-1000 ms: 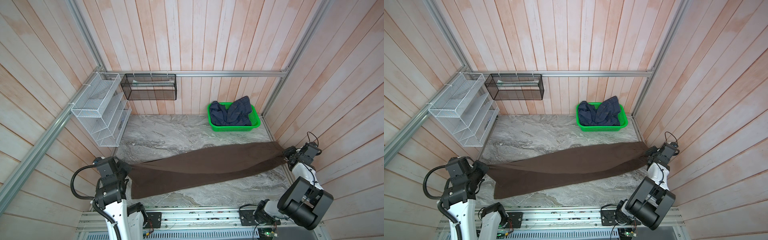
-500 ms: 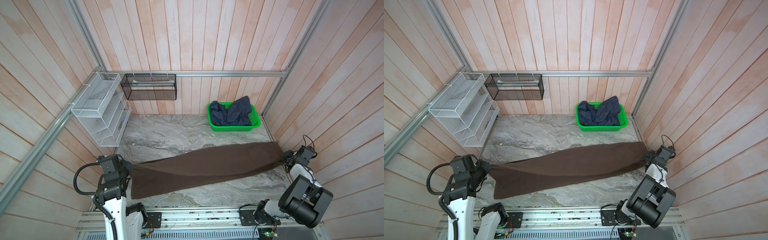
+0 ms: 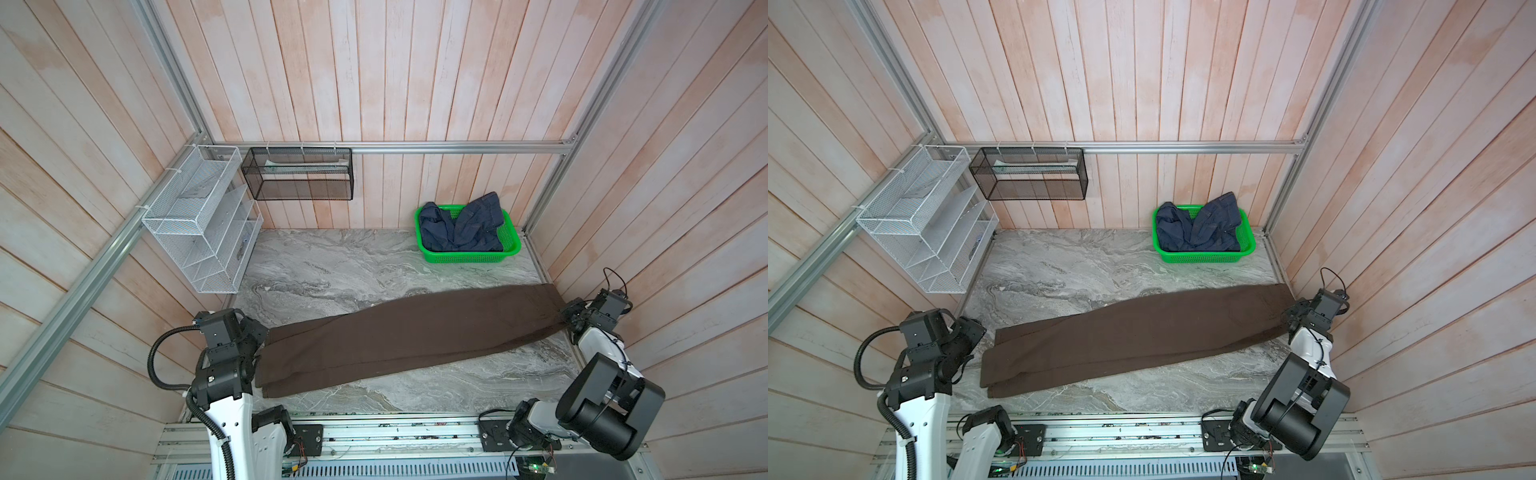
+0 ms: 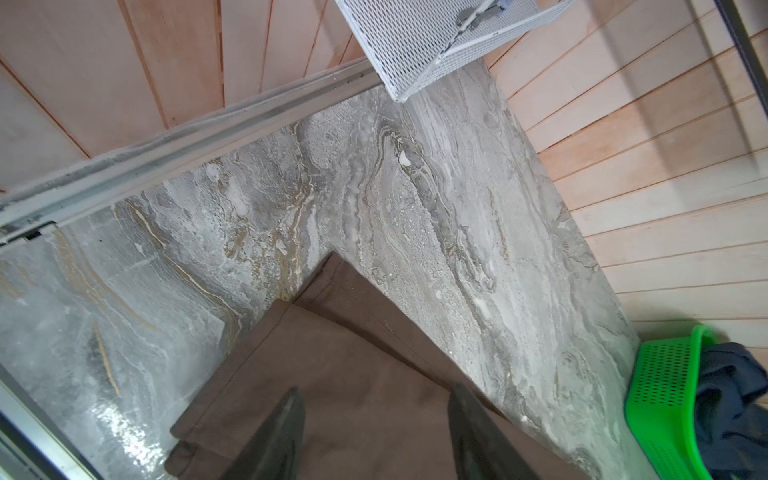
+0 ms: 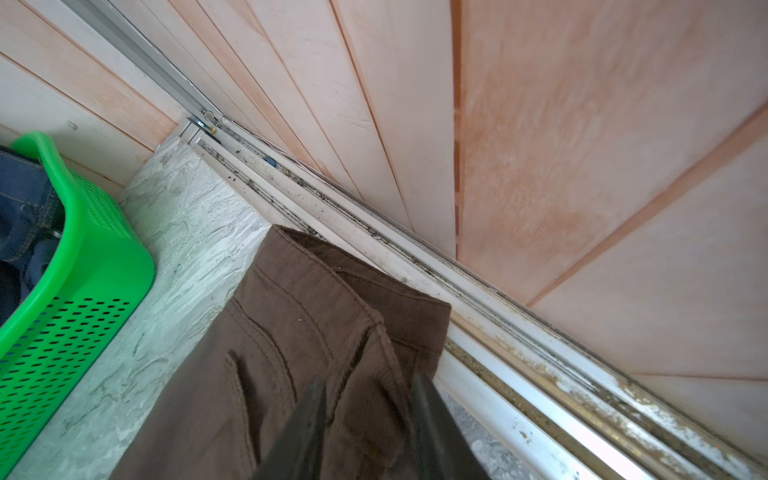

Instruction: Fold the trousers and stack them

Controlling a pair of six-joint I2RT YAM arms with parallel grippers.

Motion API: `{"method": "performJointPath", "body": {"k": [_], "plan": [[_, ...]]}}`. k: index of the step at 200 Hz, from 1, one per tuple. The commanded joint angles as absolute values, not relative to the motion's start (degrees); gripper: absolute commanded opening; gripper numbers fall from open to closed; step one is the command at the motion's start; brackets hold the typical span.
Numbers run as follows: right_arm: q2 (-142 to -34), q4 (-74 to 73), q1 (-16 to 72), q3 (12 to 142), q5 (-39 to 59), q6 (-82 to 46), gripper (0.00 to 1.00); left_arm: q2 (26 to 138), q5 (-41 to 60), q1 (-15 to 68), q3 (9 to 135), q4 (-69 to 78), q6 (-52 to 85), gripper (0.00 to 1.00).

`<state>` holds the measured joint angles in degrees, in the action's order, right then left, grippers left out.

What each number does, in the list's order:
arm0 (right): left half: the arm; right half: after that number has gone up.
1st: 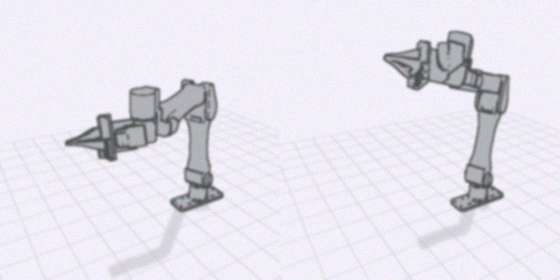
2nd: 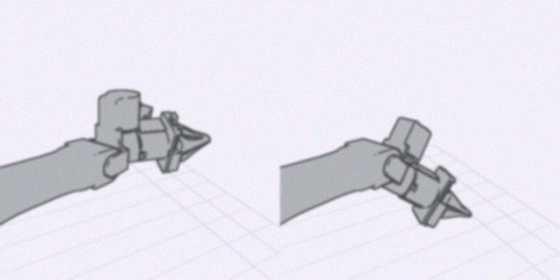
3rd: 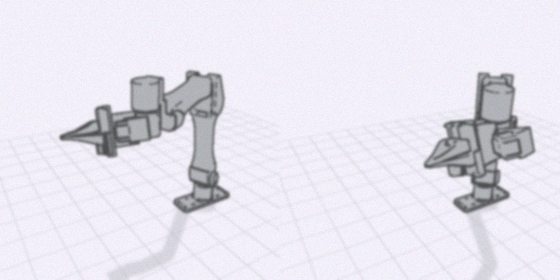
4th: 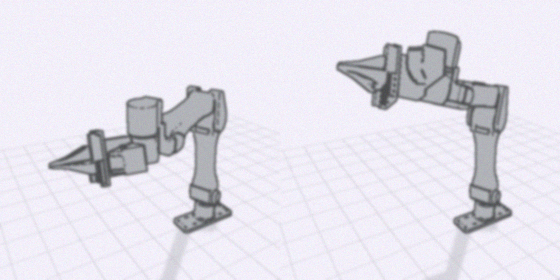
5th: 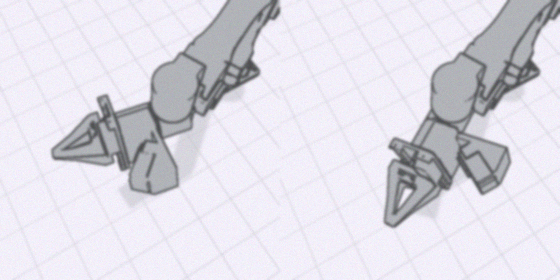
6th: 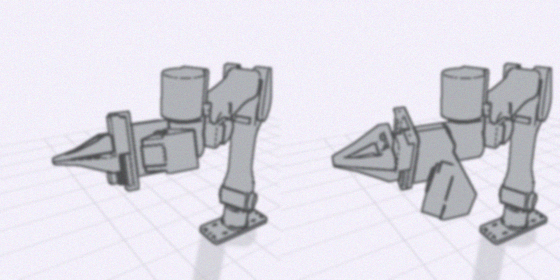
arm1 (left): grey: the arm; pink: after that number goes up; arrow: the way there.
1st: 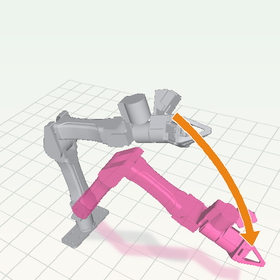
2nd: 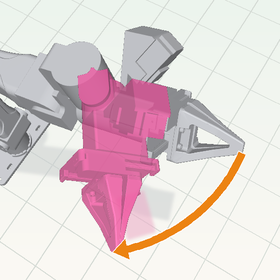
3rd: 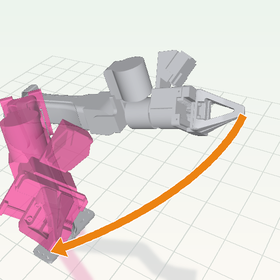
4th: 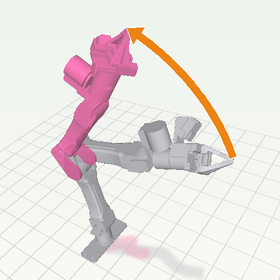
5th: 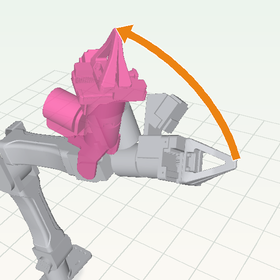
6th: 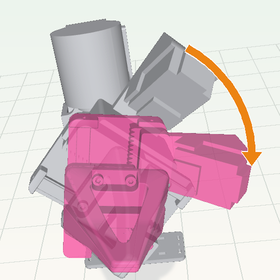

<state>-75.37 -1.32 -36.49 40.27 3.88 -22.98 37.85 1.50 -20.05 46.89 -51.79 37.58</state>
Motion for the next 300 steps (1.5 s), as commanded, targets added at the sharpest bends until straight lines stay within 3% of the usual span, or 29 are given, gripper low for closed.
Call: {"method": "performJointPath", "body": {"k": [1,44,100,129,190,235,300], "plan": [[-73.68,0.20,-36.18,40.95,2.65,-25.49,0.40,39.01,4.20,-19.93,50.19,-51.72,36.62,0.59],[-72.73,3.31,-36.57,41.11,5.58,-34.30,0.42,43.14,10.37,-15.86,52.67,-50.04,36.05,0.61],[-73.26,8.71,-41.12,40.04,12.97,-46.77,0.42,54.67,4.78,7.28,50.35,-42.15,41.83,0.59],[-74.50,8.47,-43.95,38.76,15.77,-49.02,0.42,61.67,5.10,13.74,48.59,-35.95,43.76,0.59],[-84.40,10.38,-45.06,44.47,23.09,-47.43,0.42,72.59,7.97,16.93,48.52,-29.56,42.42,0.60],[-84.62,9.30,-44.73,45.49,24.79,-48.94,0.38,80.31,9.71,17.67,46.88,-24.70,41.75,0.54],[-81.97,13.21,-43.40,49.08,25.93,-48.74,0.39,89.27,10.40,17.68,46.05,-20.92,40.89,0.56]]}}
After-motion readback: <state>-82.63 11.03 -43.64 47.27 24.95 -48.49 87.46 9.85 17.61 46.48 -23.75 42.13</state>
